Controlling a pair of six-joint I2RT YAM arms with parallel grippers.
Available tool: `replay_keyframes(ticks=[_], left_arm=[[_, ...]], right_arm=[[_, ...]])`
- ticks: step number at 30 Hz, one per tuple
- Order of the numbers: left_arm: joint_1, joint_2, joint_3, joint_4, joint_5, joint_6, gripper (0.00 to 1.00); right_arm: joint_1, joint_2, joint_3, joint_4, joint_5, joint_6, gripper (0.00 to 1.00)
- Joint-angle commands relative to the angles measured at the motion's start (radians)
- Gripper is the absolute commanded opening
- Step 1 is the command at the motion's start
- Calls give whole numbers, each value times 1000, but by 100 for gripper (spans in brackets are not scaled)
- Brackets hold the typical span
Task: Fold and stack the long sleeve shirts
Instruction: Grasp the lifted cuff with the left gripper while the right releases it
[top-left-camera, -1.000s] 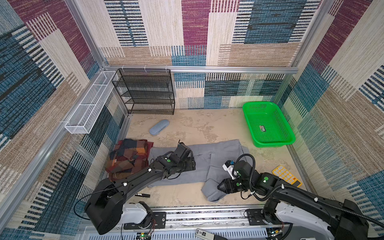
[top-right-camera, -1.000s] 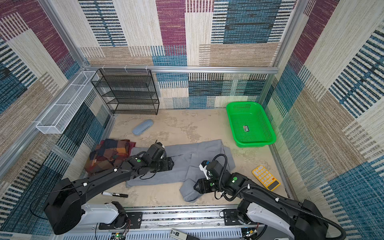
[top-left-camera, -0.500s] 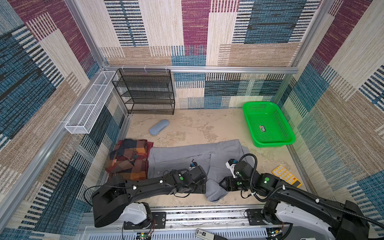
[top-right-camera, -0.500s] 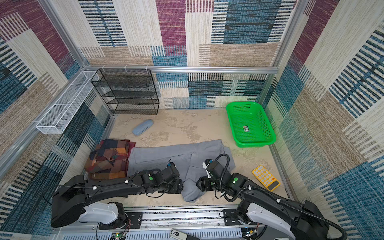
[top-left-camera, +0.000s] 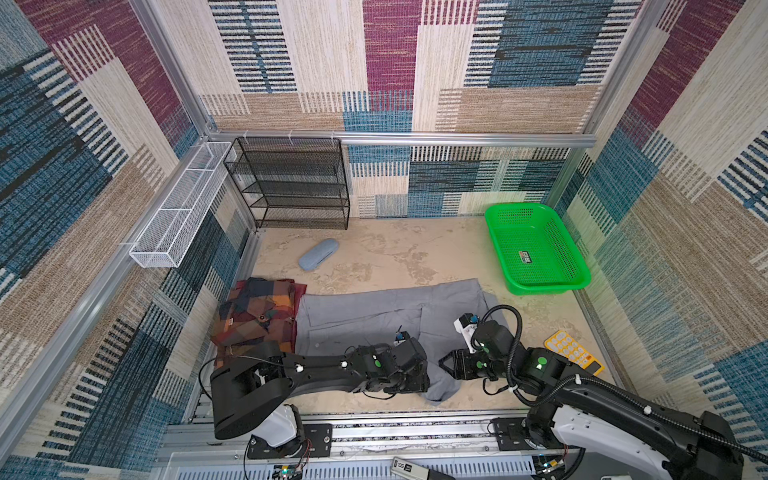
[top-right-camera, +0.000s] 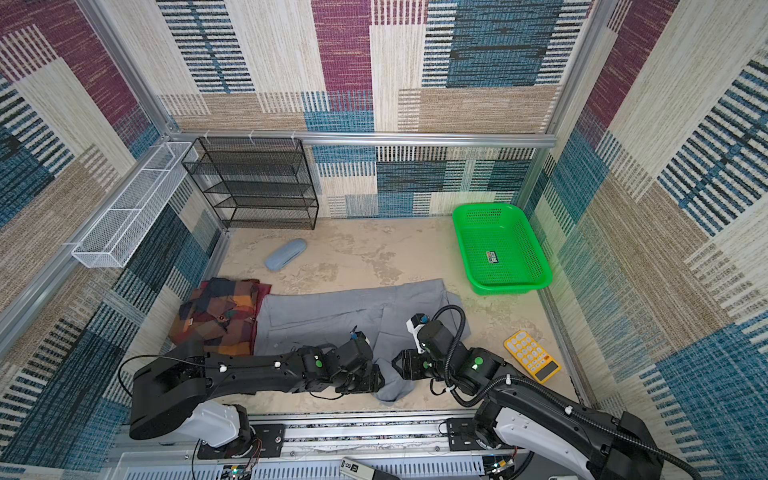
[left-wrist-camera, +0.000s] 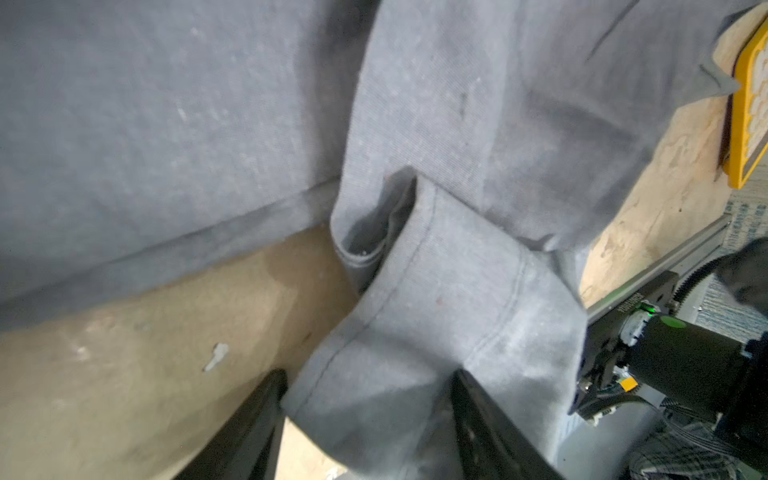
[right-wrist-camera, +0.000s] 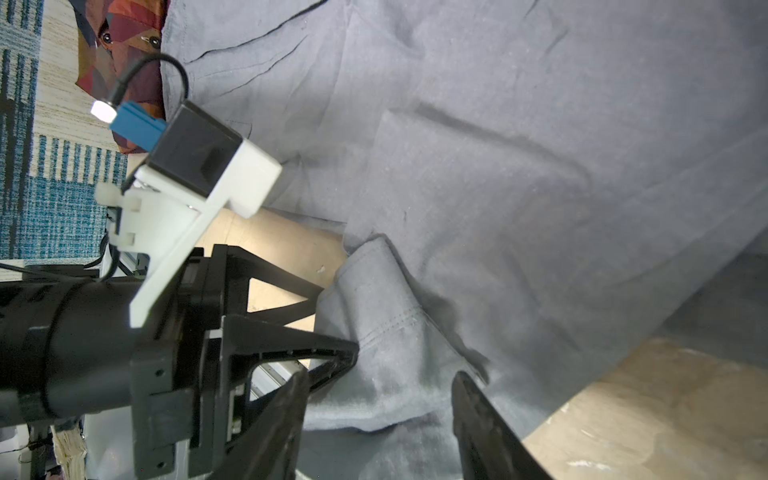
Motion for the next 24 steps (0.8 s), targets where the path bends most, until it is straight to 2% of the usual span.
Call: replay_keyframes(ticks=[1,6,8,13,19,24], left_arm=[[0,11,10,15,31,-9,59],[-1,-27,30,-11,26,5,36],[-7,-40,56,-26,31,14,23],[-35,-46,181,-161,5,49,2],[-52,-40,324,-303,-34,75,0],[-52,-8,517,-498,-139,125,0]], right_arm=[[0,-16,11,-8,13,12,57],[0,-40,13,-20,23,21,56],[0,-51,22,-23,24,21,56],[0,-92,57,-20,11,-19,56],[0,-209,116,-41,51,-46,57],[0,-319,162,-45,134,-22,58]])
